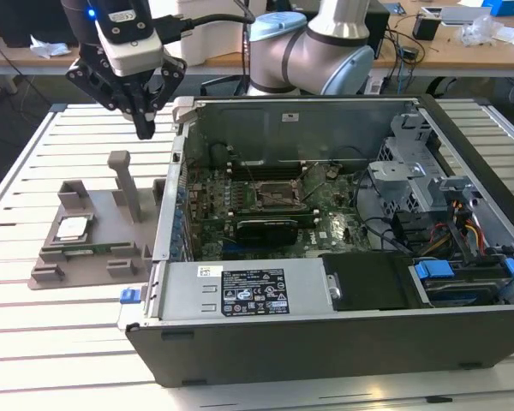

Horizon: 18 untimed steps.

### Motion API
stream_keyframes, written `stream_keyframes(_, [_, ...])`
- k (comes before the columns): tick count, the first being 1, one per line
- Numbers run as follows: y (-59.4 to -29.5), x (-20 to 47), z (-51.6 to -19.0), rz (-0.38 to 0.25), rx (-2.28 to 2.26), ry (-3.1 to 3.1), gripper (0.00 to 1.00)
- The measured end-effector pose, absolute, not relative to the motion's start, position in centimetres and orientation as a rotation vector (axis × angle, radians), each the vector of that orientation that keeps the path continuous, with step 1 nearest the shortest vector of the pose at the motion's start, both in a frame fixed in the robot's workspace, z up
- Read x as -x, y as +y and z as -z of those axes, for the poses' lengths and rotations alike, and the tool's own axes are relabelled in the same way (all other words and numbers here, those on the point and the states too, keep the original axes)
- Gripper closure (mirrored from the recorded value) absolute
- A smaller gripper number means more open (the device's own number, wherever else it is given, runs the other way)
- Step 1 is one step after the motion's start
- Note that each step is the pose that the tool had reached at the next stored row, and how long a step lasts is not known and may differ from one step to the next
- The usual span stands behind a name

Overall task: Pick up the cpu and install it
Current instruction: 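Reach for the cpu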

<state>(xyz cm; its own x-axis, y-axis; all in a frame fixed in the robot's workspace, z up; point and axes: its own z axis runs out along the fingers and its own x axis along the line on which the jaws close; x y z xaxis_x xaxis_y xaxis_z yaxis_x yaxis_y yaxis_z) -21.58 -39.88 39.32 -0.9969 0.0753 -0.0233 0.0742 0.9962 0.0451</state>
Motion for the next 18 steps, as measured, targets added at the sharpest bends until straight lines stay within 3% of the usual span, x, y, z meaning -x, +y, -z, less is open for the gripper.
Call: stream_keyframes(18, [-39.9,25.7,-39.3,-0.069,-0.117,3.114,0.89])
